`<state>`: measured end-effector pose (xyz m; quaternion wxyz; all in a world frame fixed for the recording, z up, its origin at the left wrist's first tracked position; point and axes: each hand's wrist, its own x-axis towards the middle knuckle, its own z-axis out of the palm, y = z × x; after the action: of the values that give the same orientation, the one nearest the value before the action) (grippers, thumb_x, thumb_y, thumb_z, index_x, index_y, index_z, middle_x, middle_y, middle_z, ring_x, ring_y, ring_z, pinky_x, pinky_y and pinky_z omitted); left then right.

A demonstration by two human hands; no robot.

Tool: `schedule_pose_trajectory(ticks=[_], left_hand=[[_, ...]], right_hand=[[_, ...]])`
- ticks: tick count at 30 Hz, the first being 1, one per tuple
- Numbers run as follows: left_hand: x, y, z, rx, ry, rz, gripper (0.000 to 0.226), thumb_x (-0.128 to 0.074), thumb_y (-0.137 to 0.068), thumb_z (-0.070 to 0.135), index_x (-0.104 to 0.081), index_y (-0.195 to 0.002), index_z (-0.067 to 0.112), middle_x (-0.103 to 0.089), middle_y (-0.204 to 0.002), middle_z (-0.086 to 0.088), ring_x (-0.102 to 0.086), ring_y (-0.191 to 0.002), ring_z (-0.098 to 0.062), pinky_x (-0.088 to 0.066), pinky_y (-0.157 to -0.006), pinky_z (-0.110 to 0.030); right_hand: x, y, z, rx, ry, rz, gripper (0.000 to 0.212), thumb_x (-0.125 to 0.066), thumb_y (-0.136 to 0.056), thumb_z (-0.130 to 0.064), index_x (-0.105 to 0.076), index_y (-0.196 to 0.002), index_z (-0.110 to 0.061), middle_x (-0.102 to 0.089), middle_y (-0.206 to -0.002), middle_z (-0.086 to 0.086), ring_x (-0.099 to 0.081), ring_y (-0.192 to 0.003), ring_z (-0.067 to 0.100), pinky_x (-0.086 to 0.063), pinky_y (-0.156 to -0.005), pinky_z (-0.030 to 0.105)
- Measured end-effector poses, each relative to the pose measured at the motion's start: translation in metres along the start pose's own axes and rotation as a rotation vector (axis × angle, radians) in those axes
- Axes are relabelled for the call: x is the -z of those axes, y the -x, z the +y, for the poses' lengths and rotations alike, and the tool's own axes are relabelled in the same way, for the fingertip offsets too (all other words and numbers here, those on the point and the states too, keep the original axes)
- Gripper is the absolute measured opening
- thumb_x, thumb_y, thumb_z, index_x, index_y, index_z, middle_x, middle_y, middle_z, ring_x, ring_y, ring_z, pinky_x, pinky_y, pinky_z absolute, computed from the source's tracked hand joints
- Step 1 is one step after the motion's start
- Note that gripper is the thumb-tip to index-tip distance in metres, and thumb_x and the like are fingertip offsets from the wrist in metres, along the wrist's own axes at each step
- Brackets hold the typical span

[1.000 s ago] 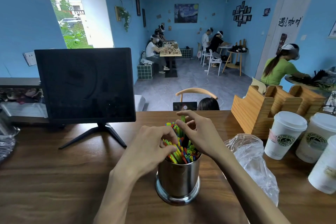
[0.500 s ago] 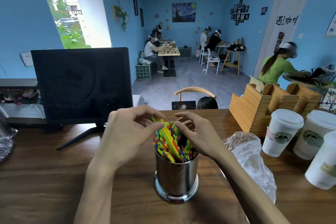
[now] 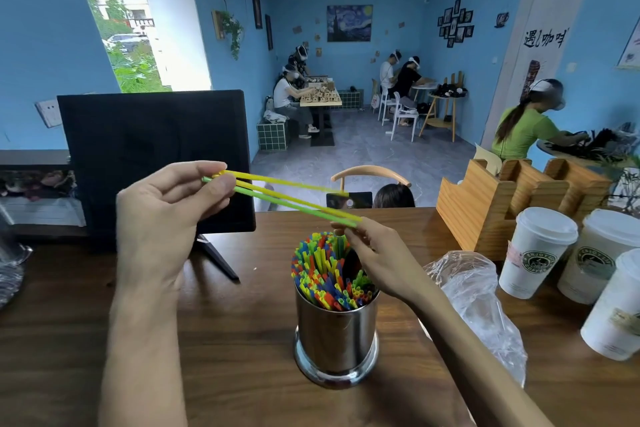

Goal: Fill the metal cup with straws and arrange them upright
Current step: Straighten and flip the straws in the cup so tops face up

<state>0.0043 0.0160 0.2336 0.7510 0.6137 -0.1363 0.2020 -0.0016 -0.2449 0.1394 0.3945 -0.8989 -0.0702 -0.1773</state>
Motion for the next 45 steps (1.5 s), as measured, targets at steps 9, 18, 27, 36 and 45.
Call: schedule_pose_trajectory(ticks=[9,18,27,36,45], left_hand=[[-0.044,0.028,-0.049,0.075,0.182,0.203,0.011,-0.078,-0.083,0.005,-0.073,-0.091,0.01,-0.076,-0.075,-0.001,-0.07,-0.071,-0.011,-0.059,-0.069,-0.02],[-0.048,0.042,-0.079,0.223,-0.077,-0.214,0.019,-0.085,-0.068,0.023,-0.076,-0.083,0.013,-0.077,-0.079,-0.008,-0.071,-0.075,-0.017,-0.056,-0.068,-0.026],[-0.065,0.037,-0.06,-0.043,-0.13,-0.325,0.048,-0.072,-0.088,0.03,-0.059,-0.134,0.032,-0.069,-0.124,0.005,-0.067,-0.114,-0.009,-0.054,-0.091,-0.022],[-0.089,0.027,-0.046,-0.194,-0.146,-0.308,0.076,-0.073,-0.091,0.008,-0.039,-0.148,0.046,-0.065,-0.111,0.006,-0.066,-0.098,-0.008,-0.054,-0.078,-0.019],[-0.086,0.027,-0.049,-0.32,-0.277,-0.299,0.082,-0.071,-0.091,0.004,-0.035,-0.142,0.059,-0.06,-0.105,0.004,-0.066,-0.093,-0.011,-0.059,-0.077,-0.024]], right_hand=[[-0.002,-0.005,-0.03,-0.075,-0.583,-0.036,0.04,-0.065,-0.087,-0.047,-0.071,-0.119,-0.024,-0.074,-0.104,-0.006,-0.067,-0.097,0.003,-0.049,-0.083,0.011],[0.016,-0.023,-0.049,-0.17,-1.005,0.048,0.025,-0.055,-0.102,-0.021,-0.062,-0.115,0.0,-0.077,-0.098,0.016,-0.076,-0.084,0.028,-0.061,-0.069,0.028],[0.02,-0.012,-0.043,0.15,-0.015,-0.082,0.012,-0.063,-0.1,-0.031,-0.068,-0.101,-0.02,-0.075,-0.087,-0.008,-0.073,-0.078,0.004,-0.059,-0.081,0.041],[0.023,-0.007,-0.038,0.193,0.0,-0.127,0.022,-0.06,-0.101,-0.034,-0.066,-0.115,-0.018,-0.076,-0.093,-0.008,-0.073,-0.087,0.004,-0.056,-0.088,0.042],[0.023,-0.008,-0.038,0.226,0.024,-0.148,0.045,-0.042,-0.092,-0.061,-0.064,-0.111,-0.027,-0.075,-0.096,-0.009,-0.071,-0.088,0.006,-0.055,-0.083,0.043]])
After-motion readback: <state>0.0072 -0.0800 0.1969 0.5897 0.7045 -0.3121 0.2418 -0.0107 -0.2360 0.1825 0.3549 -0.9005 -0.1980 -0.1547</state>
